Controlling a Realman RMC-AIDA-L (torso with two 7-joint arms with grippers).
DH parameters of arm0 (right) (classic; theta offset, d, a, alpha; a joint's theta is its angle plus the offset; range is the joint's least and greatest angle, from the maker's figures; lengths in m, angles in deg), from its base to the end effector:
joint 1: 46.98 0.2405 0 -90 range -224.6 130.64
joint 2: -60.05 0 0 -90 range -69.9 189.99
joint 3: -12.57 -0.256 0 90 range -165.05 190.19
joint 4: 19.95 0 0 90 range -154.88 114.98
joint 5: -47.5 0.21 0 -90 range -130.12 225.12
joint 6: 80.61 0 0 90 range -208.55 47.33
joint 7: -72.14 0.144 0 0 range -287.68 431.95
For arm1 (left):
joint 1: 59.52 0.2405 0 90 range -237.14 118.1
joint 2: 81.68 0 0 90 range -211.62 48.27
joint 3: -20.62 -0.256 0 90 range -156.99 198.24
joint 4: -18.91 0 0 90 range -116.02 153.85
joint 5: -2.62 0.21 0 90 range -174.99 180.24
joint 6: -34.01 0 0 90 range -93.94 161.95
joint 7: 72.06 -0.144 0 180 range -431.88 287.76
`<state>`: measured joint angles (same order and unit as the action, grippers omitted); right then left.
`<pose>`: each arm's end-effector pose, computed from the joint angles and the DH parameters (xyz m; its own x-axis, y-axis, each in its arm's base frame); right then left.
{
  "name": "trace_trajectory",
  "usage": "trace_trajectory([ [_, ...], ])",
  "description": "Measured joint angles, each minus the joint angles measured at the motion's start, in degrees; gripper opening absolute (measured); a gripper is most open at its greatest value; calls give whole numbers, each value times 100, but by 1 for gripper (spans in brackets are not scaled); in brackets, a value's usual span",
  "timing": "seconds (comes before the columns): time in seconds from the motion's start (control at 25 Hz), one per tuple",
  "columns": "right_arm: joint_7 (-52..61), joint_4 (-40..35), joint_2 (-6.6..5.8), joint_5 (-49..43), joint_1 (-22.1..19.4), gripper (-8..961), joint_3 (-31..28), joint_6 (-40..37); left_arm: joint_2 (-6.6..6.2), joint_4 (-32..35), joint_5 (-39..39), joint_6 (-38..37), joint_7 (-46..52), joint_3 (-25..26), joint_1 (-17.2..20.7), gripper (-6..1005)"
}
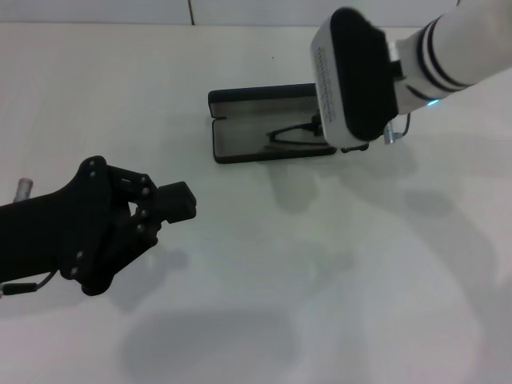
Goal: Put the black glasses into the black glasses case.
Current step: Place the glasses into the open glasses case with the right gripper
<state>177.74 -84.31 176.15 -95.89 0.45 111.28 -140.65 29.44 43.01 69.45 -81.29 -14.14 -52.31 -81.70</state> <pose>0.1079 0.4089 -0.0602 0.8295 0.3200 0.4577 0.4695 -0.8434 -0.2613 -0.2405 0.2468 0.0296 0.5029 0.0707 0.8615 0.0947 -0.9952 0.0264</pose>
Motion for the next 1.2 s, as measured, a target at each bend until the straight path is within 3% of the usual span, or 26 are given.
trace_trajectory([
  [0.64, -322, 446, 9, 318, 56, 100, 619, 1322, 76, -47, -14, 34, -26, 101, 38, 36],
  [1.2, -498, 1202, 9, 932, 497, 100, 649, 1782, 86, -45, 17, 34, -51, 174, 50, 37],
])
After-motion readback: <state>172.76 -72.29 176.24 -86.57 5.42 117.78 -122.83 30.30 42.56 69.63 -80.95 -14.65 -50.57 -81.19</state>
